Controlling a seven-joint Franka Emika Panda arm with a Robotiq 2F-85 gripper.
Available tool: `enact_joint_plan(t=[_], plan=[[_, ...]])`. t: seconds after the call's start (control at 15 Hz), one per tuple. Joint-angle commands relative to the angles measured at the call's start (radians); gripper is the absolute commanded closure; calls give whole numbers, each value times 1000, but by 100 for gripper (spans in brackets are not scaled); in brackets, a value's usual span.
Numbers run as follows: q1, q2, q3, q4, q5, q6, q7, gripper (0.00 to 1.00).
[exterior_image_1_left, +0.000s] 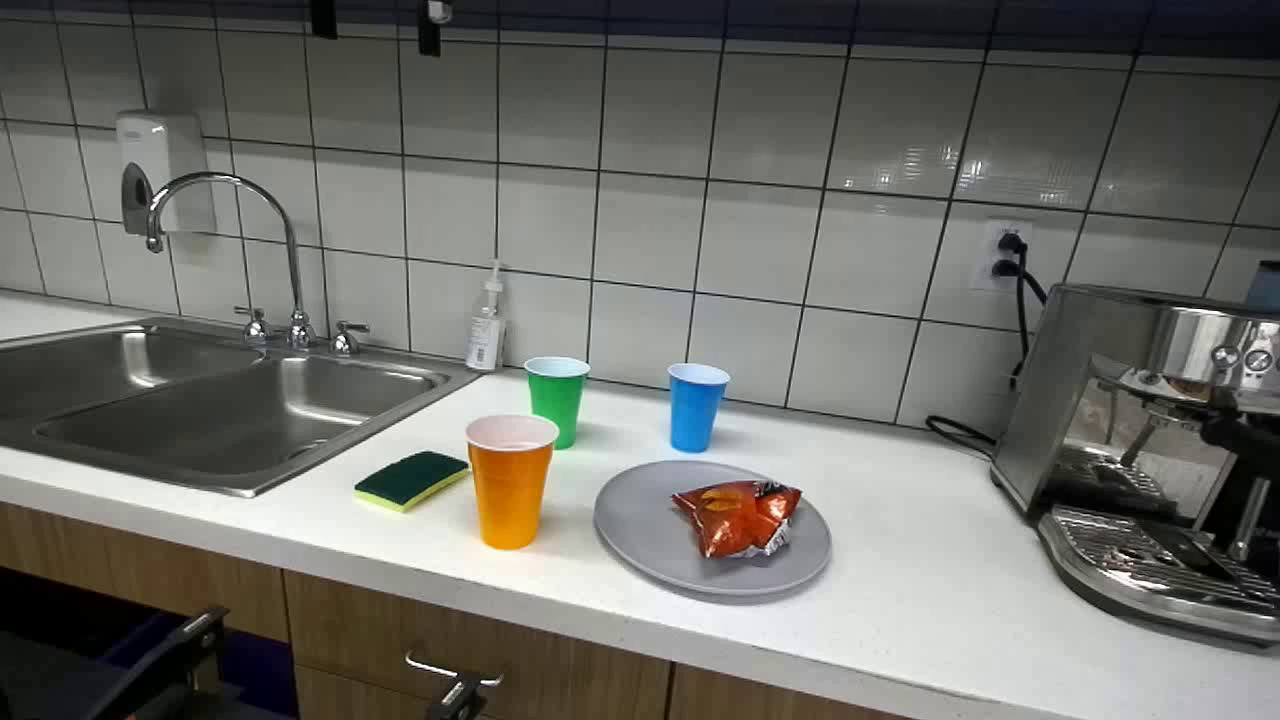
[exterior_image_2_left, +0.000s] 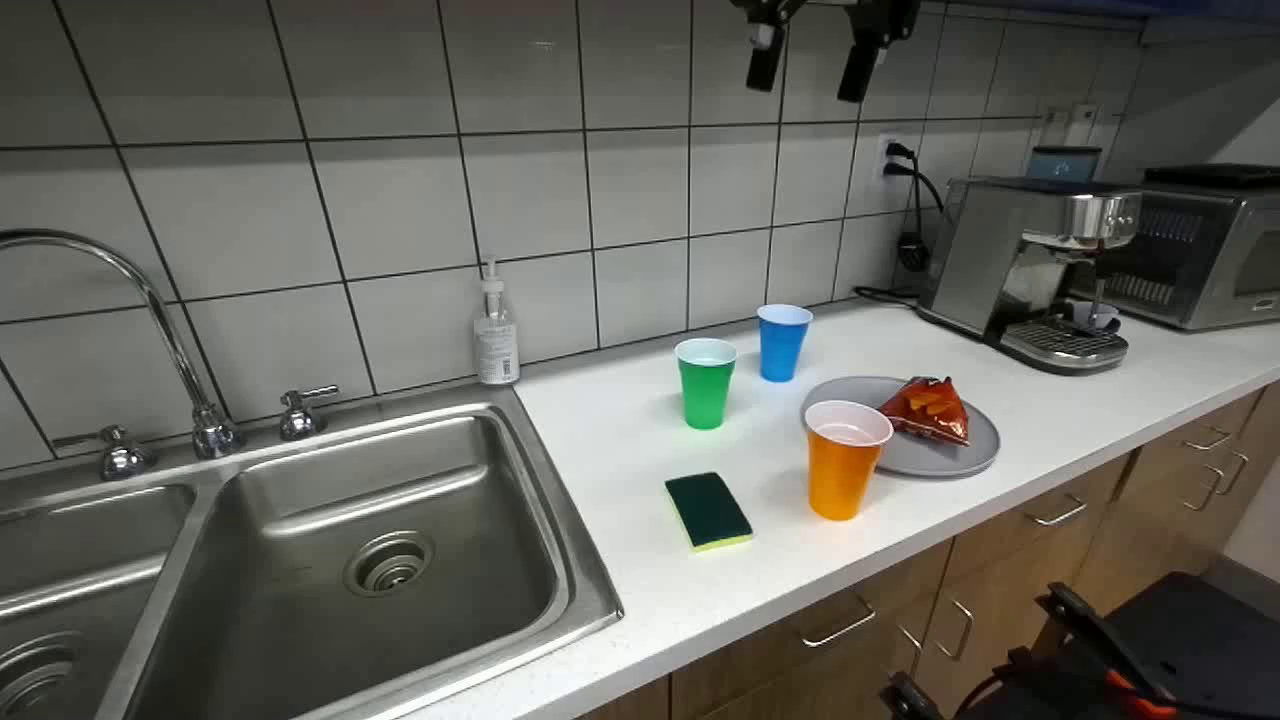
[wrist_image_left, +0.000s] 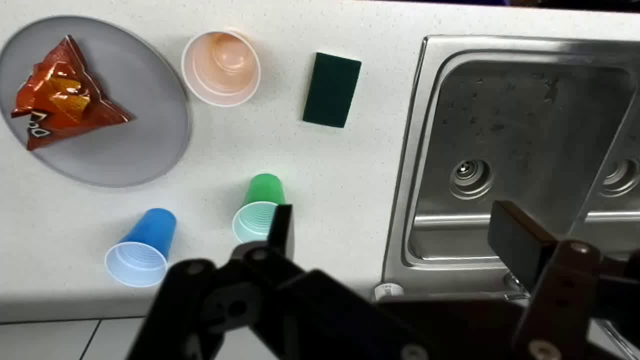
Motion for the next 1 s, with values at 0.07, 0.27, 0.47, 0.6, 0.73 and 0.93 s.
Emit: enact_joint_plan(t=[0.07, 0.27, 0.47, 0.6, 0.73, 0.93], plan=[[-8, 1, 6, 2, 4, -2, -3, 0], [-8, 1, 6, 2, 4, -2, -3, 0], [-8, 1, 6, 2, 4, -2, -3, 0], [-8, 1, 6, 2, 4, -2, -3, 0], [-8, 1, 6, 2, 4, -2, -3, 0], [-8, 1, 6, 2, 4, -2, -3, 0]])
